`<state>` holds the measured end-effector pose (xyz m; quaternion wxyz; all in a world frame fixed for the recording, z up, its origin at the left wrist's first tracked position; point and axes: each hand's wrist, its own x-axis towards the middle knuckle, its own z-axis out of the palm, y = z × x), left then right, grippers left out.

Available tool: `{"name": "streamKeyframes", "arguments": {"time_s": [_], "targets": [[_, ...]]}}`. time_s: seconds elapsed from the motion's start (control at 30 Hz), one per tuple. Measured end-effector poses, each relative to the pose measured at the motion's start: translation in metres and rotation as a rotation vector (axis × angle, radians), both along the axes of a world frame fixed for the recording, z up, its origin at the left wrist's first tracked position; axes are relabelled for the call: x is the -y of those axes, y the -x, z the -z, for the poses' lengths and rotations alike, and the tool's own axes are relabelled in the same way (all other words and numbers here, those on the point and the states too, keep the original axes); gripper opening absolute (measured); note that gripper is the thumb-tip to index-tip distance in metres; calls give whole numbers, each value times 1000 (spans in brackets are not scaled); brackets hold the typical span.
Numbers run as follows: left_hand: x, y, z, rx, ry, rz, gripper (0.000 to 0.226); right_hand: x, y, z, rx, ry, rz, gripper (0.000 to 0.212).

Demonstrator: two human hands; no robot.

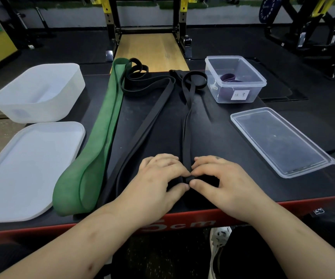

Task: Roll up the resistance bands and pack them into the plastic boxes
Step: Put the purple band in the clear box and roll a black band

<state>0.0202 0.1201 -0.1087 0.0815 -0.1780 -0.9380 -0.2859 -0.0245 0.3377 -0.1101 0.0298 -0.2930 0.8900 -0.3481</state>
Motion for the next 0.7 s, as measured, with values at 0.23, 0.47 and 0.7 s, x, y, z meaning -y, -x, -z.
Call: {"name": "streamKeyframes", "arguments": {"time_s": [0.23,0.47,0.7], "targets": [[0,7,0,6,7,-9,24,3,-4,-9,-13,33,16,20],[-3,8,1,-60,72,-53,47,4,-7,-7,-52,-37,12,29],[-3,7,-6,-1,62,-39,33,7,1,-6,-51,-43,43,27]]}}
